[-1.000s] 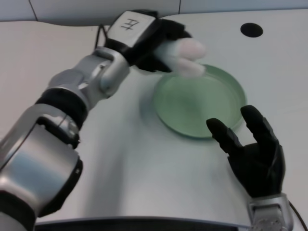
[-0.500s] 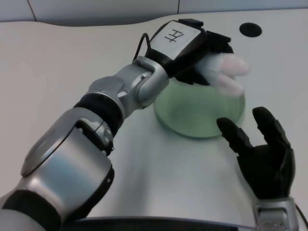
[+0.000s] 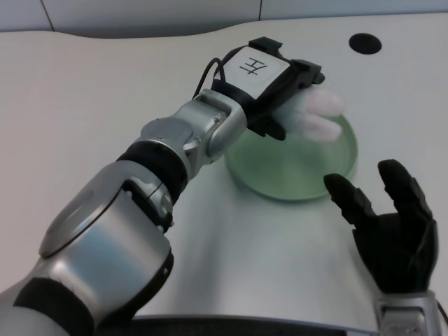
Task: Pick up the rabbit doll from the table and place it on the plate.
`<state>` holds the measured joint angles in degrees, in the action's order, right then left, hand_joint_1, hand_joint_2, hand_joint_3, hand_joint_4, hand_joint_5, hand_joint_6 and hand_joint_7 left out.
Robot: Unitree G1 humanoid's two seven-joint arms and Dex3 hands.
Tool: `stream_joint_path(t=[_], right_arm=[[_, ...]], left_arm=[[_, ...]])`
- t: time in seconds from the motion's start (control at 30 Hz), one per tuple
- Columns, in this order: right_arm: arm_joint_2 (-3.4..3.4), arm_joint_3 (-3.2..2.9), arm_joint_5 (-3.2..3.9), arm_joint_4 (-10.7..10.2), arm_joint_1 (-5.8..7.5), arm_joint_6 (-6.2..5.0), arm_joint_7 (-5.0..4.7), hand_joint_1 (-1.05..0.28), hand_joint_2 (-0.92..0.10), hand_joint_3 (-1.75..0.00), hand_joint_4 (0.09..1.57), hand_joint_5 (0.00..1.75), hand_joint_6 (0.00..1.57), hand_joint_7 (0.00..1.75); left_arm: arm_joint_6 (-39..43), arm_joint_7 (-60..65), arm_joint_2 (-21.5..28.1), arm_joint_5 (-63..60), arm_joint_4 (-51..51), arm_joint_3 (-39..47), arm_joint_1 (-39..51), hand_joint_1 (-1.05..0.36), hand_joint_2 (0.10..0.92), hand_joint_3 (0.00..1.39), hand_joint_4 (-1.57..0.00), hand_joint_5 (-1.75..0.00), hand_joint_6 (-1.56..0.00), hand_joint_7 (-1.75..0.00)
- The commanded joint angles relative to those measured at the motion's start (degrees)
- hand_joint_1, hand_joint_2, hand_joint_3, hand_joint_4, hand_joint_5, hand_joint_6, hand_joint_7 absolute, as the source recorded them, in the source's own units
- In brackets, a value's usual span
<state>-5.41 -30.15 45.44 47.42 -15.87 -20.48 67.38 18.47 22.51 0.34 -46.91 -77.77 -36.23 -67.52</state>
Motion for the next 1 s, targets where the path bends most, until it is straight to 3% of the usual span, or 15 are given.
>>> stream_joint_path(t=[0.03,0.1,0.13,0.23,0.4,0.43,0.47,0.53,0.73,0.9,1.0], right_arm=[[-3.18,-0.19,0.60,-0.4,2.94,0.86,-0.78,-0.81,-0.92,-0.15,0.95,0.01,0.90,0.01],[-3.20,-0.02,0.64,-0.7,3.11,0.98,-0.96,-0.81,-0.92,-0.14,0.95,0.01,0.90,0.01],[-3.03,0.07,0.62,-0.7,3.35,1.11,-0.68,-0.81,-0.92,-0.14,0.95,0.01,0.90,0.01],[-2.60,0.03,0.80,-0.1,3.49,1.24,0.52,-0.80,-0.92,-0.14,0.94,0.00,0.88,0.00],[-2.57,-0.02,0.79,0.0,3.46,1.28,0.65,-0.80,-0.92,-0.14,0.93,0.00,0.88,0.00],[-2.63,0.42,0.23,-0.6,3.66,1.24,-0.07,-0.80,-0.92,-0.14,0.93,0.00,0.88,0.00],[-2.67,0.77,-0.18,-1.0,3.82,1.21,-0.63,-0.81,-0.92,-0.14,0.94,0.01,0.89,0.00],[-2.71,1.24,-0.56,-1.6,4.05,1.20,-1.30,-0.82,-0.92,-0.14,0.95,0.01,0.89,0.01],[-2.78,2.05,-0.52,-2.1,4.31,1.23,-1.56,-0.81,-0.92,-0.16,0.95,0.01,0.90,0.00],[-2.01,2.48,-0.71,-1.5,4.11,1.73,-1.83,-0.81,-0.92,-0.17,0.95,0.01,0.89,0.00],[-1.51,2.47,-0.57,-1.0,3.76,2.41,-1.50,-0.81,-0.92,-0.17,0.95,0.00,0.89,0.00]], left_arm=[[-0.5,0.8,0.2,-0.5,0.1,-0.7,0.6,-0.58,0.835,0.01,-0.10,-0.39,-0.38,0.00],[-0.5,0.8,0.2,-0.4,0.1,-0.8,0.6,-0.58,0.836,0.00,-0.09,-0.39,-0.37,0.00],[-0.8,0.6,0.4,-0.5,0.1,-0.9,0.6,-0.58,0.837,0.00,-0.09,-0.39,-0.37,0.00],[-0.3,0.1,1.0,0.3,0.2,-0.4,1.1,-0.76,0.909,0.05,-0.04,-0.37,-0.29,0.00],[0.0,-0.1,1.1,0.5,0.2,-0.2,1.2,-0.80,0.921,0.08,-0.02,-0.37,-0.27,0.00],[1.0,-0.4,1.3,1.3,0.3,0.5,1.7,-0.80,0.921,0.08,-0.02,-0.37,-0.27,0.00],[1.8,-0.6,1.4,1.9,0.4,1.1,2.0,-0.88,0.921,0.19,-0.02,-0.37,-0.24,-0.01],[2.8,-0.8,1.5,2.6,0.5,1.7,2.4,-0.93,0.921,0.25,-0.02,-0.37,-0.22,-0.01],[7.8,-2.7,1.4,9.0,1.2,7.5,4.6,-0.95,0.921,0.27,-0.05,-0.39,-0.25,-0.02],[15.9,-7.9,1.7,20.4,2.5,17.6,11.0,-0.97,0.921,0.43,-0.10,-0.37,-0.23,-0.01],[18.7,-12.5,2.0,25.4,3.4,21.7,13.9,-0.98,0.921,0.47,-0.10,-0.34,-0.22,0.00]])
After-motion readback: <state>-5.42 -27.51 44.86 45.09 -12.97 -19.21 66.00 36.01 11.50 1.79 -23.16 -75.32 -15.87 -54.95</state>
